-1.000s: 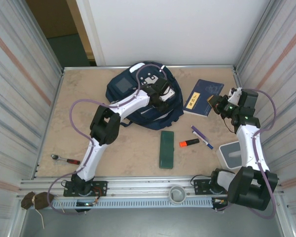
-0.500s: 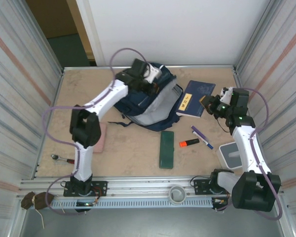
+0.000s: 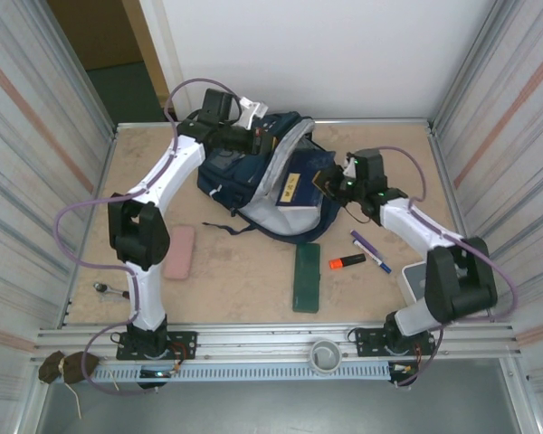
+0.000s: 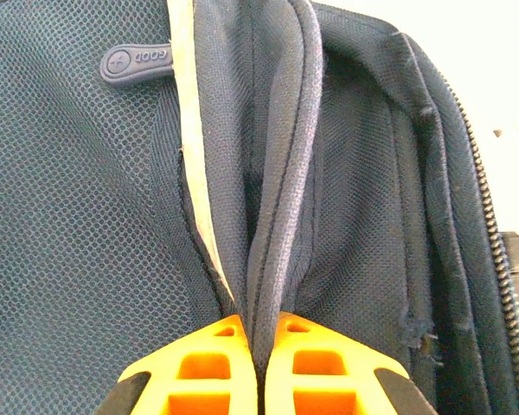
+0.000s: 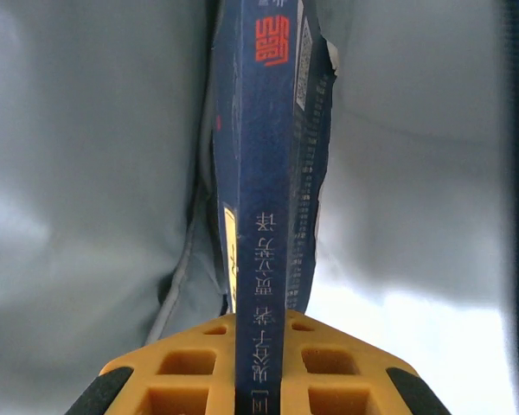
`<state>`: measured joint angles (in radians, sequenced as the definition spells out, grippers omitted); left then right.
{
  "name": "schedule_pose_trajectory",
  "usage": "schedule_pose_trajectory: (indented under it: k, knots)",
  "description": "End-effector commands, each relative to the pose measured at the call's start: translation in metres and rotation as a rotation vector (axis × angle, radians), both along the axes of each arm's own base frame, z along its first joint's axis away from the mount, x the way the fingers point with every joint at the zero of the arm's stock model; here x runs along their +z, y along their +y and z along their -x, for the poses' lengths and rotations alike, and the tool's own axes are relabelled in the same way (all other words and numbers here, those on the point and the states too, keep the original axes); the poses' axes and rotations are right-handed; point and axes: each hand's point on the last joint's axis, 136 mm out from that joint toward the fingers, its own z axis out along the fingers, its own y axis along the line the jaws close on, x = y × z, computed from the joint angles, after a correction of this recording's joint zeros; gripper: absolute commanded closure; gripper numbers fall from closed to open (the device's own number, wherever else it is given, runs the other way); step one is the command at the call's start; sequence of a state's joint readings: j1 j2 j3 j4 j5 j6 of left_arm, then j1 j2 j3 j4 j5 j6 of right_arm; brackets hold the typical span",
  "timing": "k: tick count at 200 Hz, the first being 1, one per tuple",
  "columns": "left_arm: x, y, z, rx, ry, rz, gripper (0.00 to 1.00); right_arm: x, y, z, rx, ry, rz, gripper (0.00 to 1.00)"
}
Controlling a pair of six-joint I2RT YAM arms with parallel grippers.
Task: Pack the student bag
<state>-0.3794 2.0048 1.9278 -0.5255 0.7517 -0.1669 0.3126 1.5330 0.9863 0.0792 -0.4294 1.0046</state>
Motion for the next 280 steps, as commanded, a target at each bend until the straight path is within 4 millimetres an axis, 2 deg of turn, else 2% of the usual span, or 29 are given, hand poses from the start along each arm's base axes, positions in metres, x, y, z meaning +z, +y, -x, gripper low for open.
schedule_pose_trajectory:
  k: [1,34,50,60,78,98,107,119,149,172,196,213,226,230,247,251,259,280]
  knots:
    - [0.055,-0.010,0.003,-0.091,-0.097,0.147,1.00,0.037,0.026,-0.037,-0.012,-0.151,-0.098,1.00]
    - [0.052,-0.009,0.001,-0.096,-0.080,0.154,1.00,0.024,0.068,-0.065,0.034,-0.166,-0.128,1.00]
    - [0.049,-0.007,-0.001,-0.092,-0.076,0.154,1.00,0.008,0.084,-0.080,0.036,-0.155,-0.121,1.00]
    - [0.049,-0.007,-0.002,-0.091,-0.074,0.157,1.00,-0.012,0.088,-0.091,0.013,-0.120,-0.086,0.98]
    - [0.049,-0.006,-0.004,-0.085,-0.072,0.163,1.00,-0.046,0.095,-0.110,-0.010,-0.061,-0.045,0.83]
    - [0.047,-0.004,-0.009,-0.067,-0.068,0.168,1.00,-0.063,0.104,-0.117,0.033,-0.031,0.002,0.64]
    - [0.046,-0.002,-0.012,-0.057,-0.064,0.166,1.00,-0.061,0.101,-0.112,0.056,-0.037,0.022,0.58]
    - [0.043,0.000,-0.015,-0.045,-0.064,0.162,1.00,-0.049,0.088,-0.102,0.069,-0.068,0.046,0.53]
    - [0.028,0.001,-0.022,-0.007,-0.051,0.144,1.00,-0.018,0.045,-0.065,0.080,-0.126,0.115,0.49]
    - [0.007,-0.001,-0.025,0.021,-0.023,0.109,1.00,-0.003,0.011,-0.031,0.082,-0.145,0.237,0.47]
    - [-0.025,-0.008,-0.025,0.053,-0.007,0.036,0.95,-0.001,-0.029,0.001,0.032,-0.137,0.406,0.46]
    - [-0.046,-0.016,-0.024,0.064,-0.006,-0.039,0.91,0.007,-0.048,0.019,0.008,-0.158,0.477,0.44]
    - [-0.047,-0.018,-0.023,0.073,-0.027,-0.104,0.86,0.010,-0.060,0.031,-0.001,-0.159,0.535,0.42]
    - [-0.060,-0.019,-0.025,0.074,-0.013,-0.133,0.84,0.011,-0.064,0.034,-0.003,-0.156,0.554,0.41]
    - [-0.059,-0.012,-0.025,0.100,-0.028,-0.184,0.68,0.011,-0.076,0.047,0.003,-0.148,0.616,0.39]
    - [-0.044,-0.008,-0.023,0.115,-0.055,-0.180,0.63,0.011,-0.077,0.050,0.012,-0.145,0.624,0.38]
    - [-0.039,0.000,-0.020,0.144,-0.068,-0.189,0.55,0.010,-0.076,0.057,0.037,-0.139,0.629,0.38]
    - [-0.028,0.022,-0.002,0.224,-0.099,-0.197,0.46,-0.001,-0.067,0.071,0.099,-0.106,0.638,0.36]
